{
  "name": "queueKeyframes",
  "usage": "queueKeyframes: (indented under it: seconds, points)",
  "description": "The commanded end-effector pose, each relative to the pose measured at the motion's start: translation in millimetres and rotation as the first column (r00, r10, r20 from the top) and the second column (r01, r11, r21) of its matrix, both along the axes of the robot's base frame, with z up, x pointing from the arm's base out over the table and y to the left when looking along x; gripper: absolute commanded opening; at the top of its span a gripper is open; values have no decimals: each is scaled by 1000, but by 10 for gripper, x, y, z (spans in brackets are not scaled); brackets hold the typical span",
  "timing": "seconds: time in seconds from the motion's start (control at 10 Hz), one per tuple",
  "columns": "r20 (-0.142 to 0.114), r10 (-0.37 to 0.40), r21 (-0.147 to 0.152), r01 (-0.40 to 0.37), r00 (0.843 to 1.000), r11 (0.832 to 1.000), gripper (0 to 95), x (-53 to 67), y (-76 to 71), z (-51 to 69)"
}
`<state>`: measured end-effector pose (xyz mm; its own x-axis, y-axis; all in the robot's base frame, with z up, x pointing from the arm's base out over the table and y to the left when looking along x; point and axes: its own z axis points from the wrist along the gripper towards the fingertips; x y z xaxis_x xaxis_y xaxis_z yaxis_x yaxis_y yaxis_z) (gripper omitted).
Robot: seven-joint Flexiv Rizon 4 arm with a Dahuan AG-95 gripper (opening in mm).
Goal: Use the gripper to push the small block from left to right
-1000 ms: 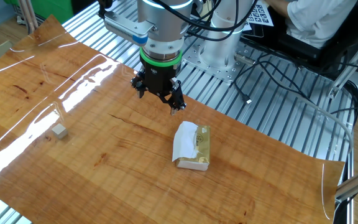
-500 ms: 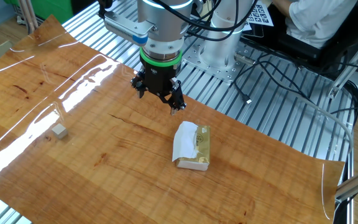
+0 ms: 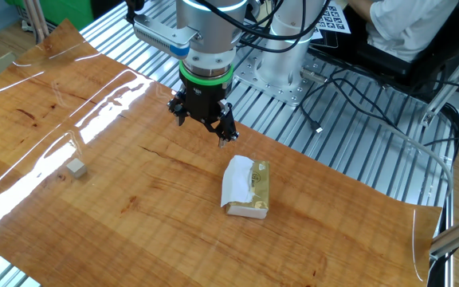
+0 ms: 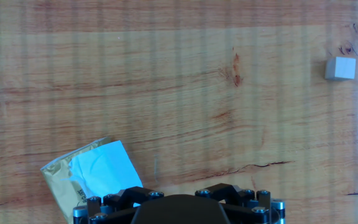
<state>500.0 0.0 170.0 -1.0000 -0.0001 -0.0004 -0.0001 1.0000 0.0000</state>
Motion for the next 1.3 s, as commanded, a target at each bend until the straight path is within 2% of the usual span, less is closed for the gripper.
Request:
queueKeyframes:
  seconds: [0.1,1.0,1.3]
  points:
    - [-11,-90,23,91,996,996,0,-1,0,-1]
    - [-14,-79,21,79,997,997,0,13,17,-47]
    - [-14,-46,22,46,999,999,0,65,-76,-142]
